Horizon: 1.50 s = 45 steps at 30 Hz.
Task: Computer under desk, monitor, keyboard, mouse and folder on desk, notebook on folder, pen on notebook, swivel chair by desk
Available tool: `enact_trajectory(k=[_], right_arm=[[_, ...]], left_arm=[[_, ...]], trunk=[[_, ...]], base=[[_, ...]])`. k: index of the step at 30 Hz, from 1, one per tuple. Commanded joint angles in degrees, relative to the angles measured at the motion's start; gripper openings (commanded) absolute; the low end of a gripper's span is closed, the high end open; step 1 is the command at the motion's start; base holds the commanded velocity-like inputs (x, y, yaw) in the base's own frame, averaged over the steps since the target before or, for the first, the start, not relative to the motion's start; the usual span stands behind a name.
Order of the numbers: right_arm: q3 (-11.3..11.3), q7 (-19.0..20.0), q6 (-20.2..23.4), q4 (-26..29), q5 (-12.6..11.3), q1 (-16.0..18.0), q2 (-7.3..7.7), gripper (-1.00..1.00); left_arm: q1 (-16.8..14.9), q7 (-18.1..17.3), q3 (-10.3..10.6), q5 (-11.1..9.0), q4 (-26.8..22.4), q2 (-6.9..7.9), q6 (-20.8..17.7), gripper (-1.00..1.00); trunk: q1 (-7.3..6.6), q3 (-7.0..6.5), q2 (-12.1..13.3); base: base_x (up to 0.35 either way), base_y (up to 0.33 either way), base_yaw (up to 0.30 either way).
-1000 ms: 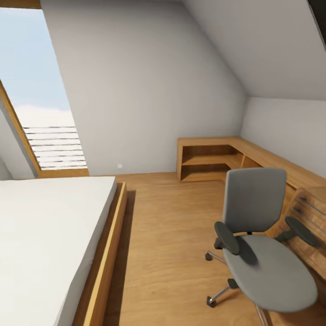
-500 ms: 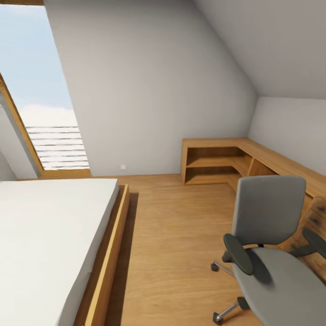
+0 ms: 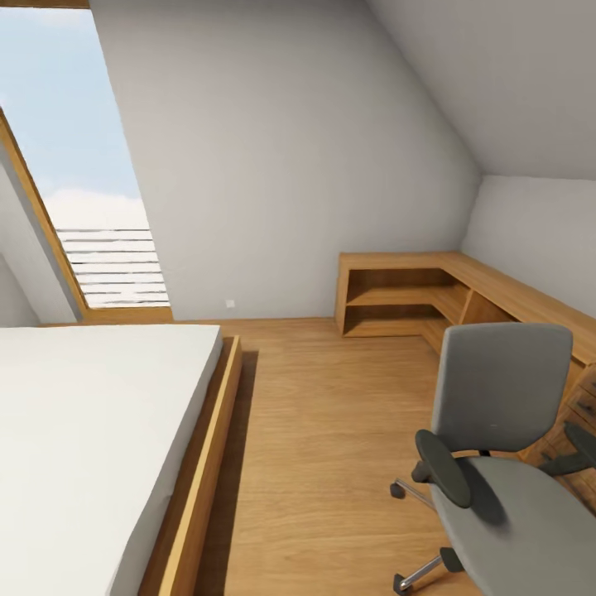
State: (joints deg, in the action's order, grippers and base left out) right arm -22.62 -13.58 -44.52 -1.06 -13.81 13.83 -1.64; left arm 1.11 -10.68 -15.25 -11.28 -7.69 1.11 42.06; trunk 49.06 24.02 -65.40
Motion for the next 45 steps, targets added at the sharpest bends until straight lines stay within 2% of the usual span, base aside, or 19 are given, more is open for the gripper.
enact_trajectory(k=[1,8,11,15,16,19,24,30,35,45], right_arm=[[-0.5,-0.2,-0.2,-0.1,-0.3,0.1,-0.03,1.00],[-0.5,-0.2,-0.3,-0.1,-0.3,0.1,-0.03,1.00],[-0.5,-0.2,-0.4,-0.1,-0.3,0.1,-0.03,1.00],[-0.5,-0.2,-0.4,-0.1,-0.4,0.1,-0.01,1.00],[-0.5,-0.2,-0.4,-0.1,-0.4,0.1,-0.01,1.00],[-0.5,-0.2,-0.4,-0.1,-0.4,0.1,-0.01,1.00],[-0.5,-0.2,-0.4,-0.1,-0.4,0.1,0.01,1.00],[-0.5,-0.2,-0.4,-0.1,-0.4,0.1,0.05,1.00],[-0.5,-0.2,-0.4,-0.1,-0.4,0.1,0.04,1.00],[-0.5,-0.2,-0.5,-0.1,-0.4,0.1,-0.01,1.00]], left_arm=[[0.0,-0.6,-0.1,-0.6,-0.8,-0.21,-0.1,1.00],[0.0,0.0,0.0,-0.2,-7.1,-1.99,-0.7,1.00],[0.0,1.4,0.0,1.0,-9.5,-2.58,-1.8,1.00],[0.0,4.8,0.1,4.8,-13.2,-3.46,-5.1,1.00],[0.0,7.0,0.1,7.2,-15.3,-3.77,-7.7,1.00],[0.0,9.9,0.1,10.5,-18.8,-4.18,-11.8,1.00],[0.0,12.2,0.0,13.3,-24.0,-5.34,-17.2,1.00],[0.0,12.8,0.0,14.3,-26.6,-6.11,-19.6,1.00],[0.0,12.7,-0.1,14.6,-25.9,-6.27,-19.8,1.00],[0.0,11.6,0.0,14.7,-20.8,-6.16,-16.1,1.00]], trunk=[[0.00,0.05,0.0],[0.00,0.06,0.0],[0.00,0.06,0.0],[0.00,0.06,0.0],[0.00,0.06,0.0],[0.00,0.06,0.0],[0.00,0.06,0.0],[0.00,0.06,0.0],[0.00,0.06,0.0],[0.00,0.06,0.0]], base=[[0.001,0.000,0.006],[0.001,0.000,0.003],[0.000,0.000,0.000],[0.000,0.000,0.000],[0.000,0.000,0.000],[0.000,0.000,0.000],[0.000,0.000,0.000],[0.000,0.000,0.000],[0.000,0.000,0.000],[0.075,0.000,0.000]])
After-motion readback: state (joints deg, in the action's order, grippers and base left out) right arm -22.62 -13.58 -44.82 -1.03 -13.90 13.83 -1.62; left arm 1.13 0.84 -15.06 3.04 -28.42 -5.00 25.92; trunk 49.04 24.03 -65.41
